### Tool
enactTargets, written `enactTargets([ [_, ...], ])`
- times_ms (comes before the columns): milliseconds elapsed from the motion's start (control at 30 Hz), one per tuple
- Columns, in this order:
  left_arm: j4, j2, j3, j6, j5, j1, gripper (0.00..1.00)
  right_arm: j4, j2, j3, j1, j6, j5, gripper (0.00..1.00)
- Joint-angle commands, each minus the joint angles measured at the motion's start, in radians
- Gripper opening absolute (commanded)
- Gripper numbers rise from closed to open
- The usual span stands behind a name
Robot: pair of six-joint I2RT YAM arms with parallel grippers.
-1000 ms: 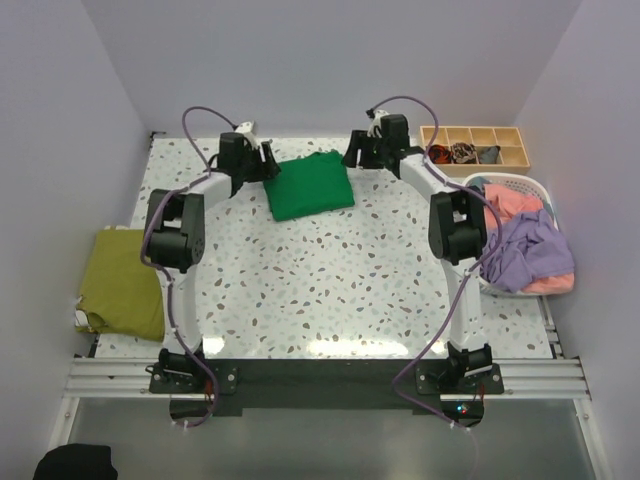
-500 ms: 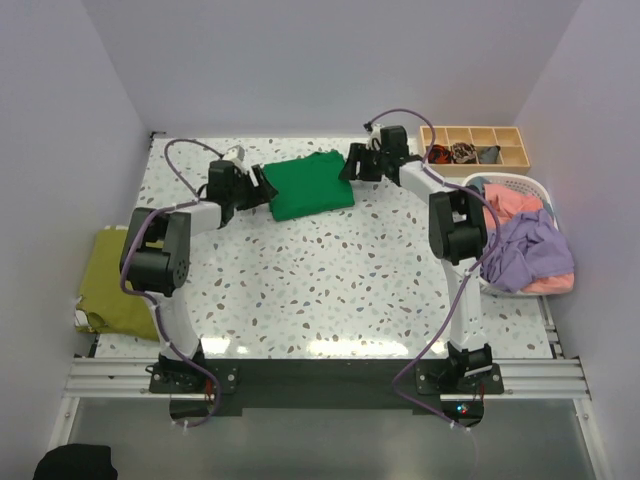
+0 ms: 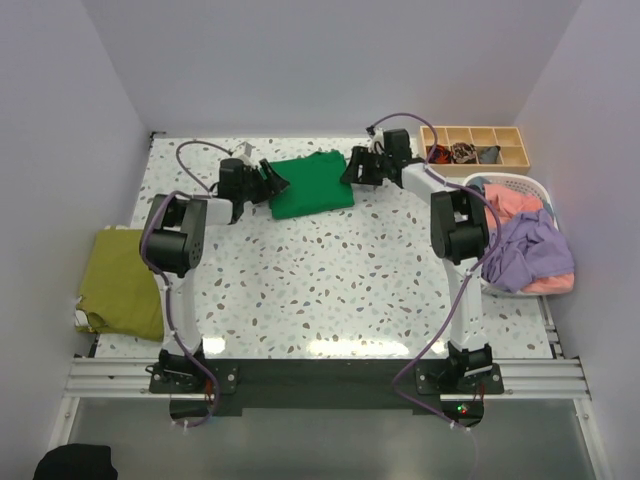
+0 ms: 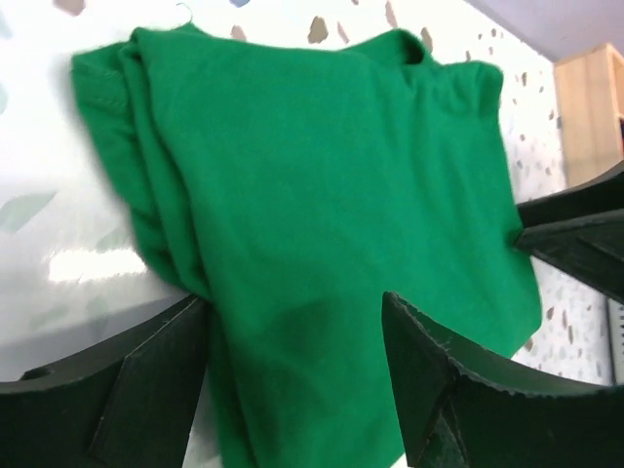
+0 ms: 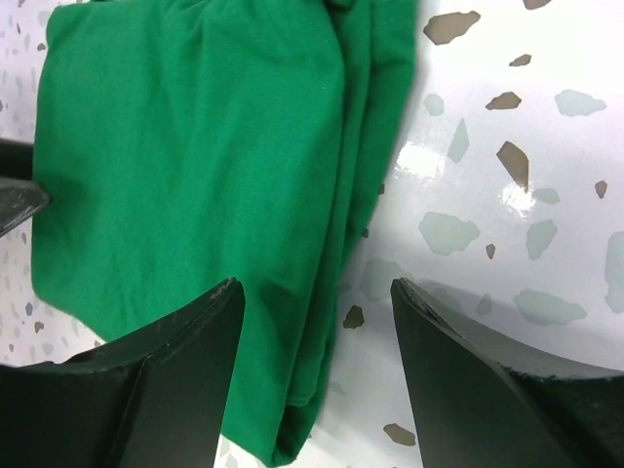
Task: Fold and stack the t-shirts
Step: Put the neatly folded tshirt into the corner of the board with the left arm
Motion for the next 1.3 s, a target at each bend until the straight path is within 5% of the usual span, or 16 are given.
enactTargets([
  [0,0.015,0.12,0.095,-0.058,0.068,-0.012,0.69,0.02,0.003,0.037,-0.005,0.017,-0.046,0.66],
  [100,0.032,0.165,0.138,-0.087,0.106,-0.021,0.36,0.024,-0.021,0.004,-0.007,0.011,-0.039,0.66],
  [133,0.038,0.172,0.147,-0.096,0.117,-0.021,0.18,0.026,-0.029,-0.005,-0.005,0.011,-0.036,0.66],
  [233,0.052,0.202,0.208,-0.107,0.16,-0.021,0.0,0.043,-0.07,-0.054,-0.01,0.016,-0.025,0.66],
  [333,-0.027,0.211,0.317,-0.042,0.174,-0.015,0.0,0.07,-0.127,-0.127,-0.014,0.026,-0.022,0.65],
  [567,-0.533,0.182,0.693,0.215,-0.016,0.1,0.0,0.104,-0.259,-0.304,-0.017,0.022,-0.022,0.65],
  [867,-0.831,0.297,1.059,0.44,-0.058,0.319,0.0,0.106,-0.288,-0.338,-0.016,0.017,-0.029,0.64],
  [1200,-0.806,0.455,1.178,0.499,-0.034,0.499,0.0,0.098,-0.255,-0.33,-0.014,0.028,-0.039,0.63],
  [1267,-0.777,0.455,1.154,0.508,-0.057,0.507,0.08,0.098,-0.245,-0.327,-0.016,0.029,-0.046,0.63],
])
